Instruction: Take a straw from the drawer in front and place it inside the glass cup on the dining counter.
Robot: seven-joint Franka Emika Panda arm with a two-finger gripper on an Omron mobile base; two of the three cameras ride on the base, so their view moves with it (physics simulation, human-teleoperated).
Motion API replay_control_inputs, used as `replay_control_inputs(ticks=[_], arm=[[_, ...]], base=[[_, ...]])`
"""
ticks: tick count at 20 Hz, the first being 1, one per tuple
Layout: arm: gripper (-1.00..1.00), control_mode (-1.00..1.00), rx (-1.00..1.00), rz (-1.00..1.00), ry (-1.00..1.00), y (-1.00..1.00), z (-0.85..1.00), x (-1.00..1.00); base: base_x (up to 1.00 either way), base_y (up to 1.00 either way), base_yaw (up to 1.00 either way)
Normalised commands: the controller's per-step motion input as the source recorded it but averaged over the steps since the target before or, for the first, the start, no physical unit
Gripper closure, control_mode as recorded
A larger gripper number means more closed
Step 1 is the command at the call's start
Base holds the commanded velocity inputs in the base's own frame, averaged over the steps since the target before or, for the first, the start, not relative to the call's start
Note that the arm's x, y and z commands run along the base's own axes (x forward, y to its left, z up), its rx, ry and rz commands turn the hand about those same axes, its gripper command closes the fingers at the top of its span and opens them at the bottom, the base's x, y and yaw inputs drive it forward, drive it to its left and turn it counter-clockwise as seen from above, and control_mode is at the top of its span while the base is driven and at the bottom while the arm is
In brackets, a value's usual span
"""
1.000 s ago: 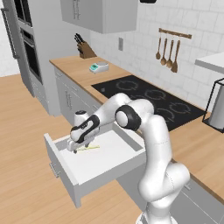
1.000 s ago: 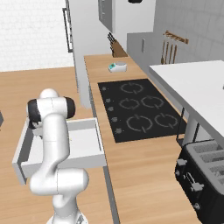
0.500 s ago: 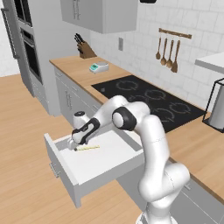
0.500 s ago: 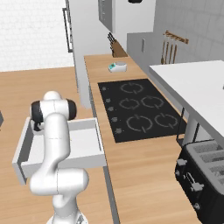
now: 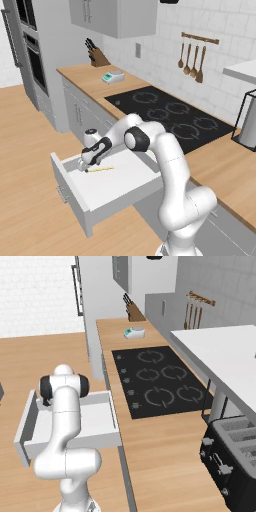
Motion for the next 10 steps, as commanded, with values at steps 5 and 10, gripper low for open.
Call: replay_control_inputs(ticks=[5, 10], arm=[[-1.00, -1.00, 0.00, 0.05, 0.01, 0.00, -0.07, -0.08], [-1.00, -1.00, 0.00, 0.08, 0.00, -0.08, -0.05, -0.01]], base=[[0.00, 0.00, 0.00], [0.00, 0.00, 0.00]])
